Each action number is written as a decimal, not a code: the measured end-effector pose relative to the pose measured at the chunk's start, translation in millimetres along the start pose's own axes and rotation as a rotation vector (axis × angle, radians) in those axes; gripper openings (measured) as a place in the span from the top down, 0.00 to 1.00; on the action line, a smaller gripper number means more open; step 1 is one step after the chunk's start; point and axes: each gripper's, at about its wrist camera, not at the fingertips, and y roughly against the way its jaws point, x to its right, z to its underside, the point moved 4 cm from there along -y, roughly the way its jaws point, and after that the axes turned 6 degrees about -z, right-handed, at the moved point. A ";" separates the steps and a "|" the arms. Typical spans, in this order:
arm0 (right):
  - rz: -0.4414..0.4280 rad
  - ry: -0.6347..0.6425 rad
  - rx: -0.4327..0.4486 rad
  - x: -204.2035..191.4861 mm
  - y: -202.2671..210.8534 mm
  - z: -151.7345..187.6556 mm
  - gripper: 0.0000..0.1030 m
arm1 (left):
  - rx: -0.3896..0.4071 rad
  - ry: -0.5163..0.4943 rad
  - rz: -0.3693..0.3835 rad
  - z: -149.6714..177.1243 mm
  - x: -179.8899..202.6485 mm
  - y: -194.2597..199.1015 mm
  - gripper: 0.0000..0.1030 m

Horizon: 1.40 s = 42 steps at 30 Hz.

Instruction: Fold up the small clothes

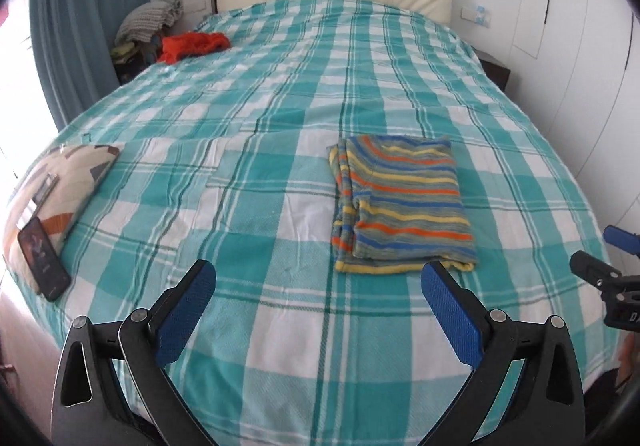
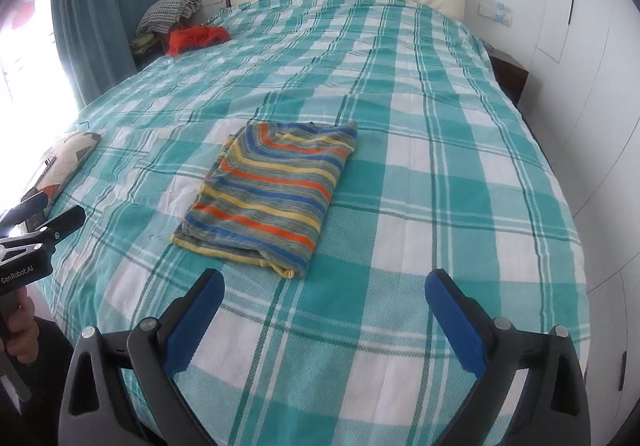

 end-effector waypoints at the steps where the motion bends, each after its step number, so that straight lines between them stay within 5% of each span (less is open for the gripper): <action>1: 0.018 0.000 -0.001 -2.8 10.2 3.5 0.03 | -0.033 0.007 -0.006 5.4 0.6 6.0 0.00; 4: 0.061 -0.016 0.021 -10.4 39.8 16.7 0.03 | -0.100 -0.014 -0.074 23.7 4.8 23.6 0.00; 8: 0.073 -0.035 0.006 -22.8 64.6 39.6 0.03 | -0.089 -0.073 -0.145 45.7 11.6 50.4 0.00; 24: 0.056 -0.015 -0.012 -74.0 146.3 80.6 0.03 | -0.054 -0.111 -0.126 77.3 8.6 139.8 0.00; 42: 0.116 -0.022 0.008 -60.6 162.8 85.4 0.03 | -0.032 -0.079 -0.031 69.0 28.6 144.0 0.00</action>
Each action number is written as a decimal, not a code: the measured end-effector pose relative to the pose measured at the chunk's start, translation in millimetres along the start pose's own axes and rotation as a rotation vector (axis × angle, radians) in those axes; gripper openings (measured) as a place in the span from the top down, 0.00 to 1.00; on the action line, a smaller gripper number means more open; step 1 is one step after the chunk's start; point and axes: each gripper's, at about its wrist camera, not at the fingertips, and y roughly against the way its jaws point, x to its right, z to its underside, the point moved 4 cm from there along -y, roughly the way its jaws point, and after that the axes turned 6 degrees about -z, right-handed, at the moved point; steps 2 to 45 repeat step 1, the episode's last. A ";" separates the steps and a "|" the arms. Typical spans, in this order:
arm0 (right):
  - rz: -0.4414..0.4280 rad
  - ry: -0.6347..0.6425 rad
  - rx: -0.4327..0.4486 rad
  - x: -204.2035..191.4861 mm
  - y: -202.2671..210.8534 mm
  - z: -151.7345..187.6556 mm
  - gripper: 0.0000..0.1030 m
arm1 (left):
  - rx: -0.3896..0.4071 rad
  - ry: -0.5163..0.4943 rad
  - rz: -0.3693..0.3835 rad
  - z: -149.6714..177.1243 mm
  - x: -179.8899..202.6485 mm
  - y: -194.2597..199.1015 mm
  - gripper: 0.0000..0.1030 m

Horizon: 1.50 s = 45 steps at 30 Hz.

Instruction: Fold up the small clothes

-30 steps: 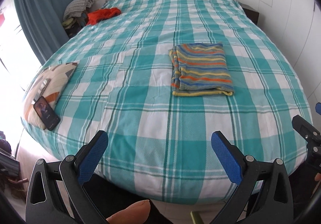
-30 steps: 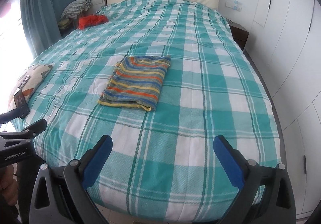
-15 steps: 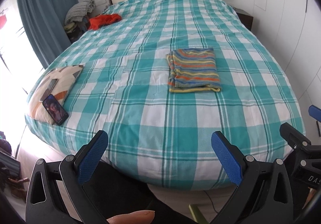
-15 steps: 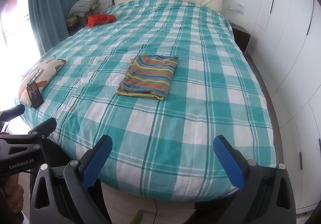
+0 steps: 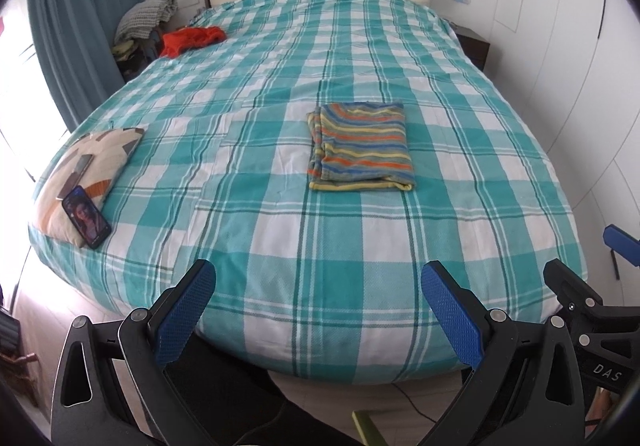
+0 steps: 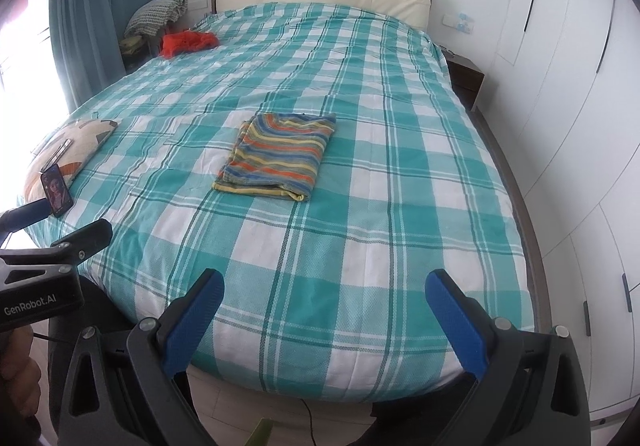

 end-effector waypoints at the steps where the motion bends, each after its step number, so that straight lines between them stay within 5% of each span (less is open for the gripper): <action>1: 0.000 0.000 0.000 0.1 -0.1 0.1 0.03 | 0.005 -0.007 -0.007 -0.2 1.2 1.4 0.00; 45: 0.000 0.000 0.000 0.1 -0.1 0.1 0.03 | 0.005 -0.007 -0.007 -0.2 1.2 1.4 0.00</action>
